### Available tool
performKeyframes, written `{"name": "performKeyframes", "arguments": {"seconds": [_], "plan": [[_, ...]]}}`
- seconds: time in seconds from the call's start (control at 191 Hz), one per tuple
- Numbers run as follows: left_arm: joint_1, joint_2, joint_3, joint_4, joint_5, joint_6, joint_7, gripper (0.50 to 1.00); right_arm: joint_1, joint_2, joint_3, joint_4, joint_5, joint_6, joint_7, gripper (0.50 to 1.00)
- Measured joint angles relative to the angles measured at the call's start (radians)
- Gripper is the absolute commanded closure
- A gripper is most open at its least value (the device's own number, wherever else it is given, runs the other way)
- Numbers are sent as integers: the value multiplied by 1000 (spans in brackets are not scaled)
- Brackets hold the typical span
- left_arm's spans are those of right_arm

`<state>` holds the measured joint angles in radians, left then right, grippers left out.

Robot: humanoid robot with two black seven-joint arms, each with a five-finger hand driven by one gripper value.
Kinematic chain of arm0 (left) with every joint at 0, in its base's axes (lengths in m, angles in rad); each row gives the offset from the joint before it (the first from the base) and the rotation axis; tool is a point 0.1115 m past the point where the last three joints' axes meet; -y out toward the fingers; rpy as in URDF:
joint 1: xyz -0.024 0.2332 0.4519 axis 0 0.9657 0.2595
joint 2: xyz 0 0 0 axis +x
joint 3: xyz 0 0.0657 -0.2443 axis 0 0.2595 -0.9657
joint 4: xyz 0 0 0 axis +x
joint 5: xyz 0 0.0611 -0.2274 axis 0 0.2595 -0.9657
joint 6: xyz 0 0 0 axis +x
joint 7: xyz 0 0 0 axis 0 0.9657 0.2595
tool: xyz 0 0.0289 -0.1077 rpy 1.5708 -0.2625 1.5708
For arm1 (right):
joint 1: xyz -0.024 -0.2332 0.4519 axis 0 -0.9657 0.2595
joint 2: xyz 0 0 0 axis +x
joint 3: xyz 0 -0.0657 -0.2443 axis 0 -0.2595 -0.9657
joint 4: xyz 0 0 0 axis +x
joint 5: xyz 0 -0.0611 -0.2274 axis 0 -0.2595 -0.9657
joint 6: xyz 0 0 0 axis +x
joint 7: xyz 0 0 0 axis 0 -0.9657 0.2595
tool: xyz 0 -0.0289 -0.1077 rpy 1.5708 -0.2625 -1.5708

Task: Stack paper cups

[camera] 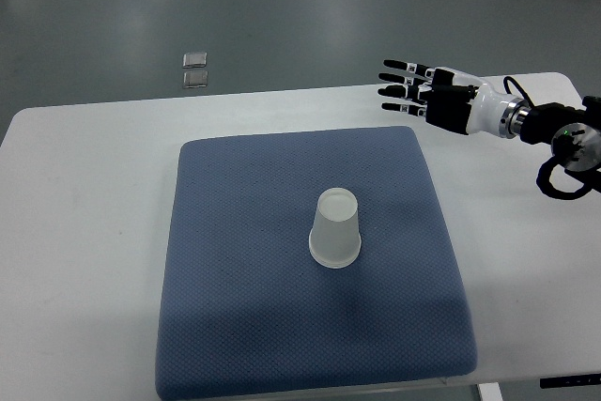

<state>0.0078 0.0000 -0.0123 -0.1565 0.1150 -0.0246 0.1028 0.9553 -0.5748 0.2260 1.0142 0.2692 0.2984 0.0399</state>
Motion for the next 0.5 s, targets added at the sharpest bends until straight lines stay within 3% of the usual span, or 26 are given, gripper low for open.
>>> {"name": "performKeyframes", "arguments": {"seconds": [0.147, 0.502], "plan": [[0, 0, 0, 0, 0, 0, 0, 500, -13, 4, 1, -19, 111, -3, -31, 576], [0, 0, 0, 0, 0, 0, 0, 500, -27, 6, 3, -23, 113, 6, -25, 574]]}}
